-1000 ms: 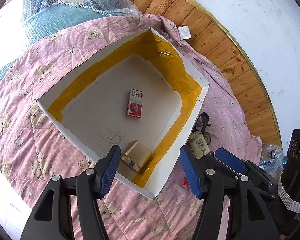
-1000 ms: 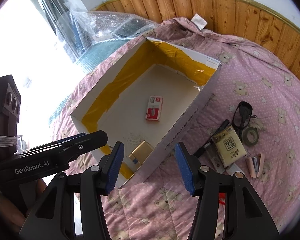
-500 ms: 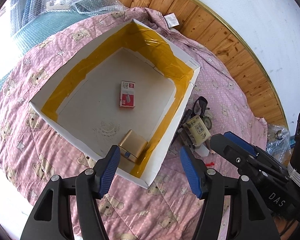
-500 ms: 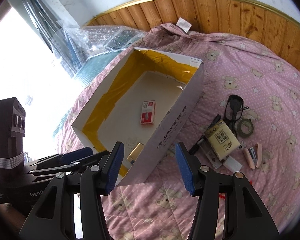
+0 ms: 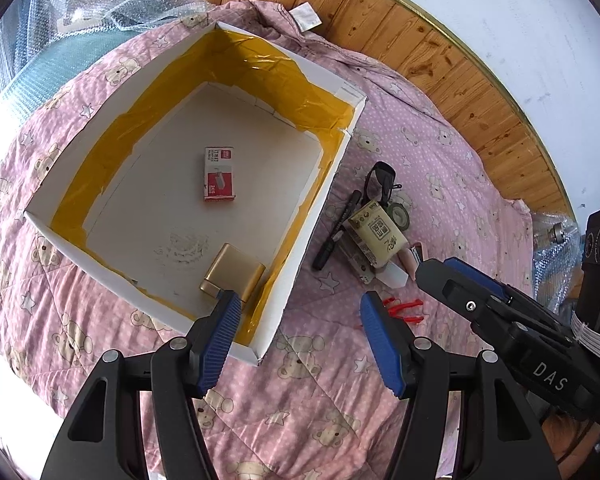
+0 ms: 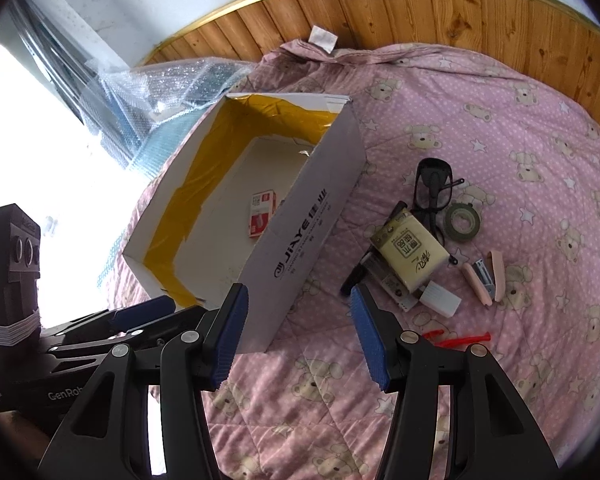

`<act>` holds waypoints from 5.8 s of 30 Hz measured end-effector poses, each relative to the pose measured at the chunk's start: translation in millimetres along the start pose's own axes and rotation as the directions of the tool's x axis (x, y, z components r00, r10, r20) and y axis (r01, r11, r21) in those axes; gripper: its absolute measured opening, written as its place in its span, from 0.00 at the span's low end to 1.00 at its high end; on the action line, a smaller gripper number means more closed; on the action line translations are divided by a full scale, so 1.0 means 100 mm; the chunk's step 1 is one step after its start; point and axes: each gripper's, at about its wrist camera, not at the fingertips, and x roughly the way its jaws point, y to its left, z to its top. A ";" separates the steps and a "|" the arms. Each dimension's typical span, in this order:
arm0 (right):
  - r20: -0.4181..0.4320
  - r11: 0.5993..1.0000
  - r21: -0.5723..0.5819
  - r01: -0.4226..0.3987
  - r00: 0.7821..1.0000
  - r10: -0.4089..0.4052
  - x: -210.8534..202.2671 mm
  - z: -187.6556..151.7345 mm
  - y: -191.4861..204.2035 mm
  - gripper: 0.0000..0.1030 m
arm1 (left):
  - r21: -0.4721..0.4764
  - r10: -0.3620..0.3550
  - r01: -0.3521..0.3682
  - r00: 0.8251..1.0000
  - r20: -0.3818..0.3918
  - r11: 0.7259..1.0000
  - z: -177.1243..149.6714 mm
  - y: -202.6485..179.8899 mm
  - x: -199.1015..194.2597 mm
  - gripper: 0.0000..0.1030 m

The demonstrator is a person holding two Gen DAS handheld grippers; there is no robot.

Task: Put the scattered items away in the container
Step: 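Move both open tools back over the remaining items, then grasp the white power bank with right tool while left tool grasps the clear tube, then carry the power bank with right tool while left tool carries the tube to the box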

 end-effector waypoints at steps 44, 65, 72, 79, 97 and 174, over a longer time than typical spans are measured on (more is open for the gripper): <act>-0.120 0.960 0.242 0.140 0.986 -0.113 0.33 -0.34 -1.22 0.55 | 0.143 -0.125 0.164 0.961 -0.246 0.976 0.06 -0.62 0.94 0.62; -0.226 0.980 0.112 0.162 0.965 -0.134 0.93 -0.19 -1.46 0.54 | 0.091 -0.039 0.073 0.943 -0.331 0.993 0.24 -0.58 1.75 0.62; -0.285 0.994 0.022 0.107 0.954 -0.096 1.16 -0.20 -1.50 0.32 | 0.088 -0.022 0.051 0.954 -0.299 0.995 0.34 -0.63 1.87 0.63; -0.265 0.994 0.096 0.051 0.964 -0.024 1.15 -0.21 -1.66 0.26 | 0.056 0.008 0.008 0.959 -0.284 0.998 0.49 -0.71 1.96 0.67; -0.214 0.997 0.052 0.054 0.976 -0.042 1.00 -0.26 -1.72 0.44 | 0.072 0.033 -0.013 0.960 -0.277 0.997 0.54 -0.81 1.93 0.20; -0.064 0.997 0.002 0.077 0.995 -0.077 0.02 -0.26 -0.95 0.43 | 0.136 -0.136 0.150 0.985 -0.102 0.979 0.20 -0.92 0.77 0.11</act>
